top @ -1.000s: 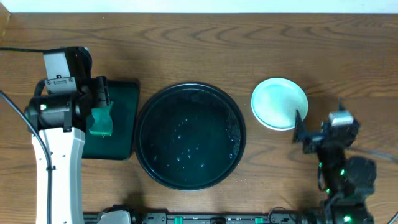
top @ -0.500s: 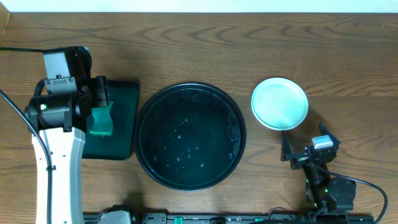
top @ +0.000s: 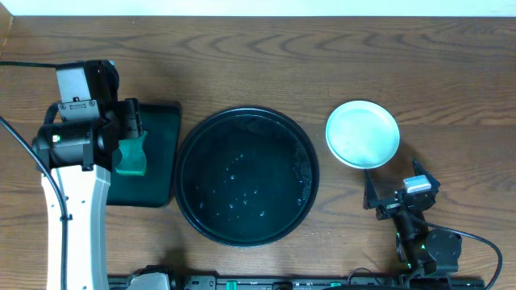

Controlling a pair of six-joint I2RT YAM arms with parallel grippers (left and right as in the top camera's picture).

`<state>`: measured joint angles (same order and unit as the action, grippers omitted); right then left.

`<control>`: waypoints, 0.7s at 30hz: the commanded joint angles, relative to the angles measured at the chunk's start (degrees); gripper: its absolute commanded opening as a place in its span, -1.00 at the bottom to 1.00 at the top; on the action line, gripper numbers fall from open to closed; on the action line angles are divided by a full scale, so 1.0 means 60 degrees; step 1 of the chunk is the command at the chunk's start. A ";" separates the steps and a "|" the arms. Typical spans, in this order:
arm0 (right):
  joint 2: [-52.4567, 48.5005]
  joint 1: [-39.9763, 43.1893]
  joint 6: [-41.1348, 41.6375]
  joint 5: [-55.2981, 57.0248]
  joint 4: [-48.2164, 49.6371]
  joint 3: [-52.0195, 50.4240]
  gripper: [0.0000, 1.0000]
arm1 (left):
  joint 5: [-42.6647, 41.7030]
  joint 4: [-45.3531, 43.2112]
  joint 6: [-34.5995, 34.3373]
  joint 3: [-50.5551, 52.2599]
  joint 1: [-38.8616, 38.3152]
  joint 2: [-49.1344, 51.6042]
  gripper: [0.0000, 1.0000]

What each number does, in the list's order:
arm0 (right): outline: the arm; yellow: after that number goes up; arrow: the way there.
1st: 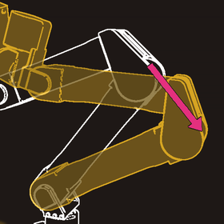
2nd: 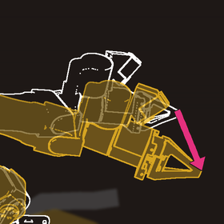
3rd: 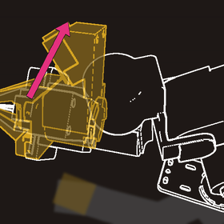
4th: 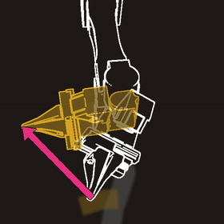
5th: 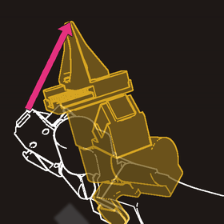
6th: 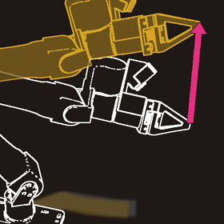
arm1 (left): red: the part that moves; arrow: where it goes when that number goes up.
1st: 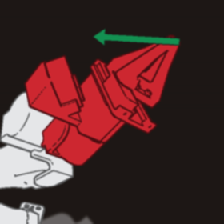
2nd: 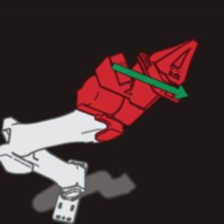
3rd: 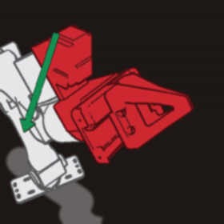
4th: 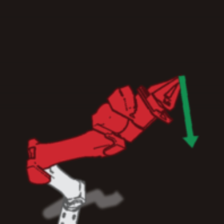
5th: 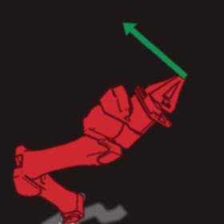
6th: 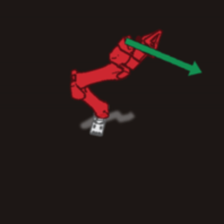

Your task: Clean dirty plates on tray and stack at the side

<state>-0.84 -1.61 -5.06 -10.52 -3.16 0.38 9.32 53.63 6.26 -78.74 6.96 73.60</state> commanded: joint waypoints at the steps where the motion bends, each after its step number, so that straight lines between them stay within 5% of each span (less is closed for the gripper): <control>1: 0.0076 0.0011 0.0015 -0.0113 -0.0018 -0.0011 0.99 | -0.0015 0.0018 -0.0018 -0.0040 0.0004 -0.0033 0.44; 8: 0.0076 0.0011 0.0015 -0.0113 -0.0018 -0.0011 0.99 | -0.2029 -0.0969 -0.0168 0.1045 0.0004 -0.1566 0.45; 11: 0.0076 0.0011 0.0015 -0.0113 -0.0018 -0.0011 0.99 | -0.3362 -0.3945 -0.0390 0.4054 0.0004 -0.3854 0.44; 13: 0.0076 0.0011 0.0015 -0.0113 -0.0018 -0.0011 0.98 | -0.3381 -0.6065 -0.1563 0.6859 0.0000 -0.5901 0.44; 16: 0.0076 0.0011 0.0015 -0.0113 -0.0022 -0.0011 0.99 | -0.3293 -0.9052 -0.1701 1.0211 -0.0044 -0.8065 0.44; 21: 0.0076 0.0011 0.0015 -0.0113 -0.0018 -0.0011 0.99 | -0.2612 -0.9592 -0.1290 1.1901 -0.0051 -0.9992 0.44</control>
<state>-0.67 -1.61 -5.04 -10.74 -3.14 0.38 -8.60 -3.11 -2.76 -9.13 6.85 17.89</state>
